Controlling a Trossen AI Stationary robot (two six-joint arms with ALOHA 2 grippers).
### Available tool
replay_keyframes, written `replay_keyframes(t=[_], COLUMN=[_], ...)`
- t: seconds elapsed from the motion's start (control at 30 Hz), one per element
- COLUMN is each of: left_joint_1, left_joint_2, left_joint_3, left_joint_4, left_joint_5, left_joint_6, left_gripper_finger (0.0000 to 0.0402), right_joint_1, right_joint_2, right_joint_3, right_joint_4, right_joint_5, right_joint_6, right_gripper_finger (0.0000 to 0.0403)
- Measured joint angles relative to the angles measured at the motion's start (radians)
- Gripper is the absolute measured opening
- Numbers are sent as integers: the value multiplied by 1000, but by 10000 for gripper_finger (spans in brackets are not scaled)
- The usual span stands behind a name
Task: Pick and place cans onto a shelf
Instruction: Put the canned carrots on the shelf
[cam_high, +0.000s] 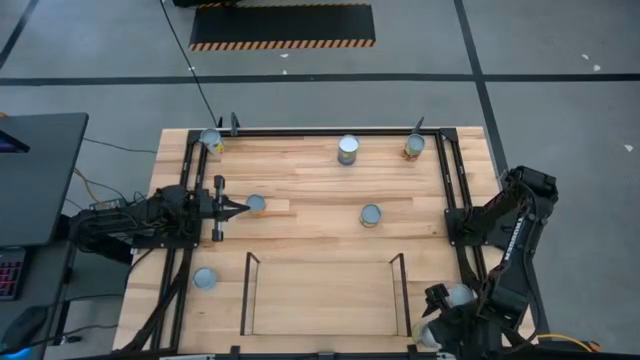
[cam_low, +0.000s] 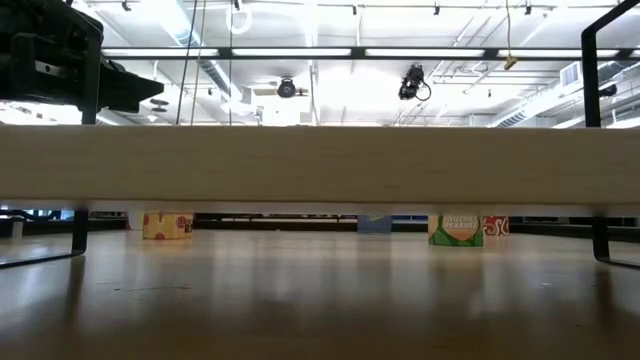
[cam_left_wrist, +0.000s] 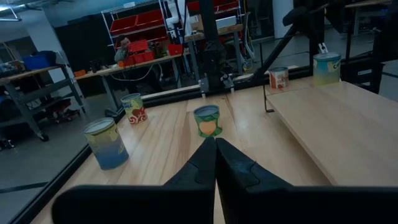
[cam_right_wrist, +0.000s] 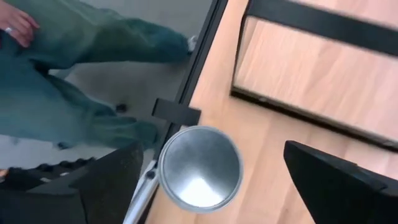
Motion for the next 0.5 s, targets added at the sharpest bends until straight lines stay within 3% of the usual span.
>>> replay_keyframes(t=[0.17,0.5], left_joint_1=[0,0], left_joint_2=[0,0], left_joint_3=[0,0], left_joint_4=[0,0], left_joint_5=[0,0], left_joint_6=[0,0], left_gripper_finger=[11,11], right_joint_1=[21,-5], right_joint_2=[0,5], right_joint_3=[-24,-58], right_joint_4=[15,-6], right_joint_5=[30,-34], right_joint_6=[21,183], right_gripper_finger=[395,394])
